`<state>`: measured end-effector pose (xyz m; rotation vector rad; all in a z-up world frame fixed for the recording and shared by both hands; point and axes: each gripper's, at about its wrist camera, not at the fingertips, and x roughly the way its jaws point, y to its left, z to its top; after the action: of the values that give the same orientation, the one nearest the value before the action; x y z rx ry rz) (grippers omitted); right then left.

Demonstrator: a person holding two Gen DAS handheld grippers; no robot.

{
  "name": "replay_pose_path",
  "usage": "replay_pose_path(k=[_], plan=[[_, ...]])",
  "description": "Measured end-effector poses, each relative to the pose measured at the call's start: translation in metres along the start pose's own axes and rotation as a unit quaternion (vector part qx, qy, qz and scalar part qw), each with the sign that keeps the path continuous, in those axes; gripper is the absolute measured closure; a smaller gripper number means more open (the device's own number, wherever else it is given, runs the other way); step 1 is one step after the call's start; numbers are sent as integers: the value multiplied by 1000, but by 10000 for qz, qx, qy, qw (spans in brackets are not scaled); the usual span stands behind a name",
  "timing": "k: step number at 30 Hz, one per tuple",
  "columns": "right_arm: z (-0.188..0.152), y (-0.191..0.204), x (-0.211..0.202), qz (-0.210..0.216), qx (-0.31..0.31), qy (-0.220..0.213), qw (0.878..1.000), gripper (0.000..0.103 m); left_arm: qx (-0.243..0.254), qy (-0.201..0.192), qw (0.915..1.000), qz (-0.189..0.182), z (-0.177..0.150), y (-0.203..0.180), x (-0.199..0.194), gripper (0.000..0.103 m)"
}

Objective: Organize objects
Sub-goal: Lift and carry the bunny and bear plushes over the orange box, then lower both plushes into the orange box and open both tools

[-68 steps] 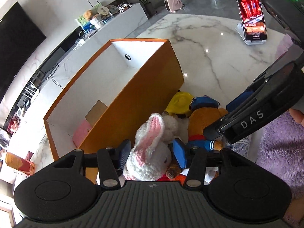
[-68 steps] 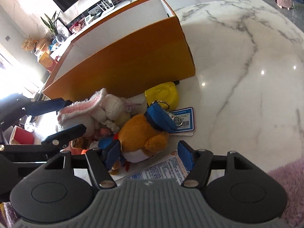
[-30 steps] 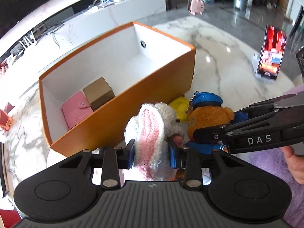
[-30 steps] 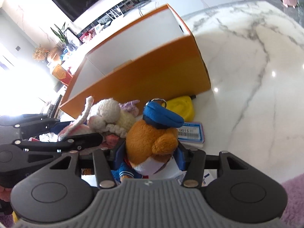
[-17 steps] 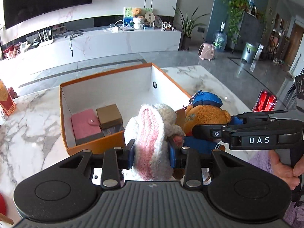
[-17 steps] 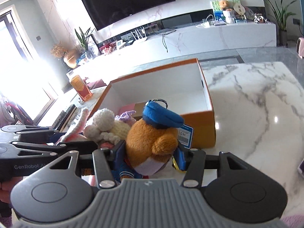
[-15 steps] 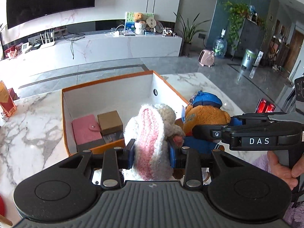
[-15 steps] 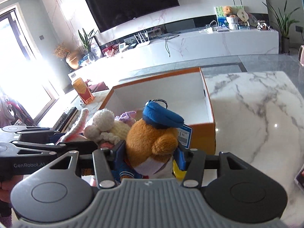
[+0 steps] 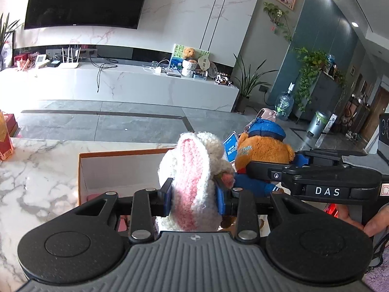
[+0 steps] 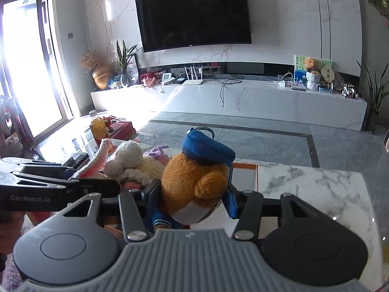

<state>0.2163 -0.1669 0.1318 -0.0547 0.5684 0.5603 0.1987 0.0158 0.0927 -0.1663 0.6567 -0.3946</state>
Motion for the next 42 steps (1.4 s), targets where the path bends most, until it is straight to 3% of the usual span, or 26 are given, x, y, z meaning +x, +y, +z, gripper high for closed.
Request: replay_pose_path(k=[5,9,16,20,24,32,38,42], plan=[[13,-10,45,-133,-636,679,9956,48,-623,324,9974,-134,-9,24,44,63],[7,-23,91,-130,-1155,1496,9819,48,-1319,768,9878,-326,-23,47,86,63],[7,-34,142,58,-1447,2565,9556,48,-1495,1097,9823,-269,-32,61,123,63],[7,-26,172,-66,-1834,3171,9305,48,-1695,1200,9781,-123,-39,58,134,63],[-5,-20,198,-219,-2246,3681,9020,48,-2102,1411,9673,-169,-49,65,144,63],[-21,-7,213,-151,-2746,3953,8764,45,-2405,1850,9526,-225,-60,77,154,57],[-32,3,220,-198,-3037,4061,8617,43,-2372,1984,9505,-305,-55,79,145,55],[-34,1,220,-235,-2990,4077,8624,41,-2212,2051,9530,-293,-48,78,137,59]])
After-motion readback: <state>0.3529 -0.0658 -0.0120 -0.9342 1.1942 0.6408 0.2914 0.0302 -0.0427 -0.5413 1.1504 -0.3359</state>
